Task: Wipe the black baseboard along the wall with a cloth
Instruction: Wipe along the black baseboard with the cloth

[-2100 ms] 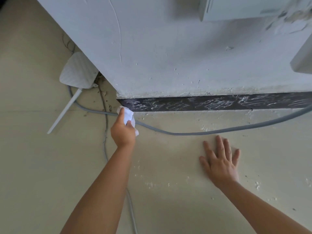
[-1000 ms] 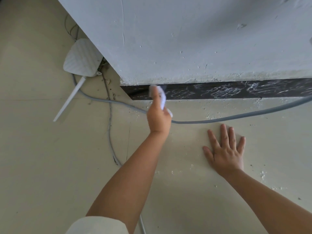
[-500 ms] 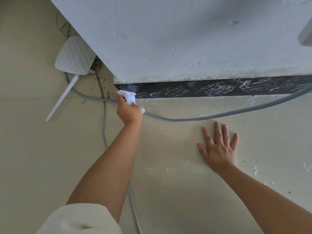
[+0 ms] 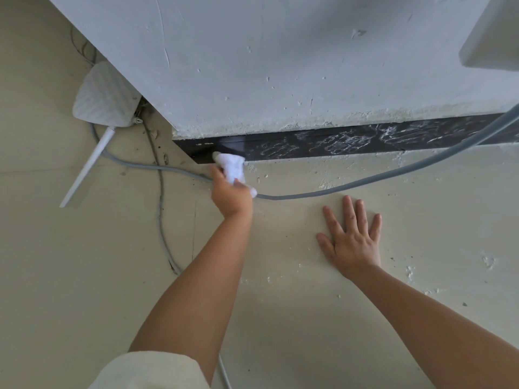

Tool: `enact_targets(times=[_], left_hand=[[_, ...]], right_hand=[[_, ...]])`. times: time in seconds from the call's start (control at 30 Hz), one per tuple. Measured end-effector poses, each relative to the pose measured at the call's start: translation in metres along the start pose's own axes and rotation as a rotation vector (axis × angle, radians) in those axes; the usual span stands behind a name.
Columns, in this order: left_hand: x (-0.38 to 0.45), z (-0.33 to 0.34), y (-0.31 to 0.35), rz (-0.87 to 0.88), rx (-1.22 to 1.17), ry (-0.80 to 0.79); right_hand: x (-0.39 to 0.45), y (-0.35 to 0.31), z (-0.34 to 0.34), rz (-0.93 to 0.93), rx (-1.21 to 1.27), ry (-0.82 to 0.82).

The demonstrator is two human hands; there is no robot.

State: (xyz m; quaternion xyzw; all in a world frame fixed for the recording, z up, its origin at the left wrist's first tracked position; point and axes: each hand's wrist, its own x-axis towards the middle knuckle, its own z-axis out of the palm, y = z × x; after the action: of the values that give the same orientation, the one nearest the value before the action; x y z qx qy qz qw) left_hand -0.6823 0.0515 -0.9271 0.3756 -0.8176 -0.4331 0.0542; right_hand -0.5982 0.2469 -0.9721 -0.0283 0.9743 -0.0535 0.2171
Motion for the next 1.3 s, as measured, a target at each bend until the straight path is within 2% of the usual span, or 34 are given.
enact_targets(times=[0.07,0.17,0.4,0.57,0.83,0.93,1.2,1.3], left_hand=[[0.024,-0.014,-0.004,-0.057,0.029,0.097],[0.047,-0.028,-0.005,-0.067,0.041,0.146],[0.004,0.013,0.015,0.001,0.047,-0.003],[-0.026,0.032,0.025,0.131,-0.001,-0.194],[-0.02,0.005,0.006,0.307,0.034,-0.146],[-0.016,0.004,0.002,0.366,0.078,-0.176],[-0.021,0.008,0.011,0.449,0.408,-0.255],[-0.027,0.016,0.018,0.405,0.443,-0.236]], right_hand=[[-0.001,0.001,0.0,-0.005,0.004,0.002],[-0.001,0.002,-0.001,-0.011,0.005,0.004],[-0.001,0.001,0.0,-0.011,0.012,0.015],[-0.002,0.004,-0.002,-0.027,0.032,0.008],[-0.008,0.008,-0.002,-0.045,0.078,0.019],[-0.011,0.009,0.0,-0.045,0.068,0.01],[-0.011,0.009,0.0,-0.044,0.078,0.0],[-0.011,0.01,-0.001,-0.049,0.092,0.002]])
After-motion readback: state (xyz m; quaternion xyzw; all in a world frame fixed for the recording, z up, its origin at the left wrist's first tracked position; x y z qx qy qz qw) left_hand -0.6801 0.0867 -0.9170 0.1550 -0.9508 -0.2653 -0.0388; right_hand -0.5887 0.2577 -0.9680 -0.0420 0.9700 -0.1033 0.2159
